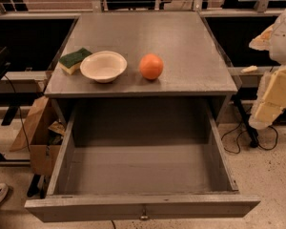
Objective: Close top drawer
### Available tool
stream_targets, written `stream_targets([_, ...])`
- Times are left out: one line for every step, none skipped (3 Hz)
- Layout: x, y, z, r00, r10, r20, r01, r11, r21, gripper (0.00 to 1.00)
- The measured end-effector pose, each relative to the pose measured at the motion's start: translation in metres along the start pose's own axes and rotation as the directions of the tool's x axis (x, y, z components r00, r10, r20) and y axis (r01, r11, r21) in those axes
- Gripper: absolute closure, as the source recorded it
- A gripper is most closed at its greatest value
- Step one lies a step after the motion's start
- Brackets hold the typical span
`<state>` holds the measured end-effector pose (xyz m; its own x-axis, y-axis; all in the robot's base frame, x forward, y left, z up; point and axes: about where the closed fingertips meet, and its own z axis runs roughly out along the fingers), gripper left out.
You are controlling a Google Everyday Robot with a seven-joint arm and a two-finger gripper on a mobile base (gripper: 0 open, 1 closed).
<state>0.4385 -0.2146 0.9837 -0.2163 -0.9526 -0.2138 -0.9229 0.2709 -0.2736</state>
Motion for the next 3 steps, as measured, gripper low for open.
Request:
stream_targets([0.0,0.0,0.0,1.0,0.0,0.0,0.0,1.0,0.0,0.0])
stream_targets([0.002,0.017,0.017,0.999,-0.001,0.042,0.001,1.0,0.0,0.0])
stream_targets([-0.002,0.055,0.051,0.988,-0.019,0.151,0.02,0.9998,-0.001,0.0])
